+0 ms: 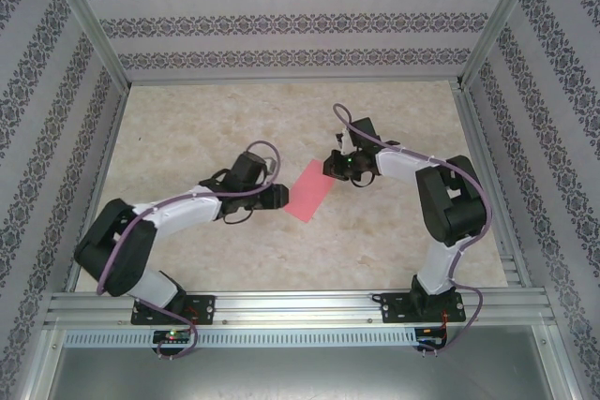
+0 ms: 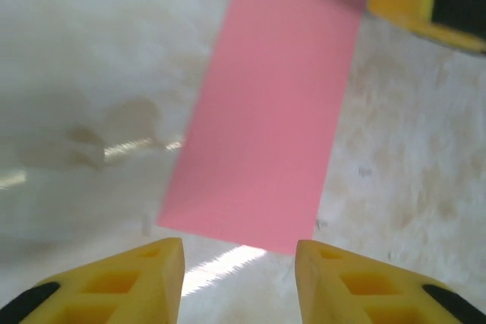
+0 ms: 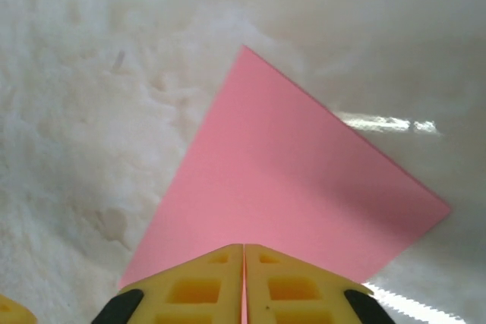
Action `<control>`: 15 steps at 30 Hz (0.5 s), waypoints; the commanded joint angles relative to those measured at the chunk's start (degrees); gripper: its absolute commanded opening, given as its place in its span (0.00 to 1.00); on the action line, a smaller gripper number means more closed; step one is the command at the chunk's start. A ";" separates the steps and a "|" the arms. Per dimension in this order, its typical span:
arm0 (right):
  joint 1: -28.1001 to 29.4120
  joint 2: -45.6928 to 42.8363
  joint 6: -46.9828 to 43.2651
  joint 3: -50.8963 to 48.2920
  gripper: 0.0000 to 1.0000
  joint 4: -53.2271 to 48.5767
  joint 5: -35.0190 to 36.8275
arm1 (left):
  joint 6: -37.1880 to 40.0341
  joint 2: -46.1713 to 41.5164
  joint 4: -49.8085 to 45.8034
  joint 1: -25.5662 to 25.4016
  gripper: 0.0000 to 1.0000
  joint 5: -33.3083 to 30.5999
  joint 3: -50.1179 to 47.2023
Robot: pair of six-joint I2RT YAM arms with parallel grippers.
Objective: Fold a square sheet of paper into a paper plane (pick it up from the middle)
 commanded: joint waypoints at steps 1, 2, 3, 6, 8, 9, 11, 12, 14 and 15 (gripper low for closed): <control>4.66 -2.23 2.33 2.90 0.14 -4.09 8.71 | -2.57 -2.11 -6.67 3.63 0.51 -5.00 0.04; 6.26 -1.90 3.37 3.53 0.16 -4.78 10.34 | -3.41 -2.29 -7.29 4.97 0.52 -5.05 -0.29; 7.92 -1.31 4.21 4.29 0.17 -5.48 11.93 | -4.26 -2.27 -7.72 6.29 0.53 -5.01 -0.62; 11.61 1.36 6.23 7.40 0.17 -7.85 15.18 | -6.09 -2.12 -7.60 9.09 0.55 -4.00 -1.66; 13.18 3.53 7.35 9.02 0.15 -8.48 15.90 | -6.57 -1.86 -7.60 10.05 0.56 -3.42 -1.87; 13.94 4.56 7.54 9.74 0.15 -8.74 15.96 | -6.69 -1.64 -7.75 10.27 0.56 -3.18 -1.89; 15.35 6.65 7.45 11.13 0.14 -9.43 16.27 | -6.98 -1.62 -7.86 10.49 0.57 -3.19 -1.90; 16.05 7.69 7.07 12.03 0.14 -10.16 16.27 | -7.32 -1.53 -8.31 10.58 0.58 -3.58 -1.87; 17.23 9.21 6.44 13.18 0.13 -11.57 16.96 | -7.79 -1.43 -9.24 10.76 0.58 -4.16 -1.60; 17.71 9.64 6.08 13.13 0.13 -11.61 16.98 | -8.05 -1.43 -9.59 10.73 0.59 -4.29 -1.55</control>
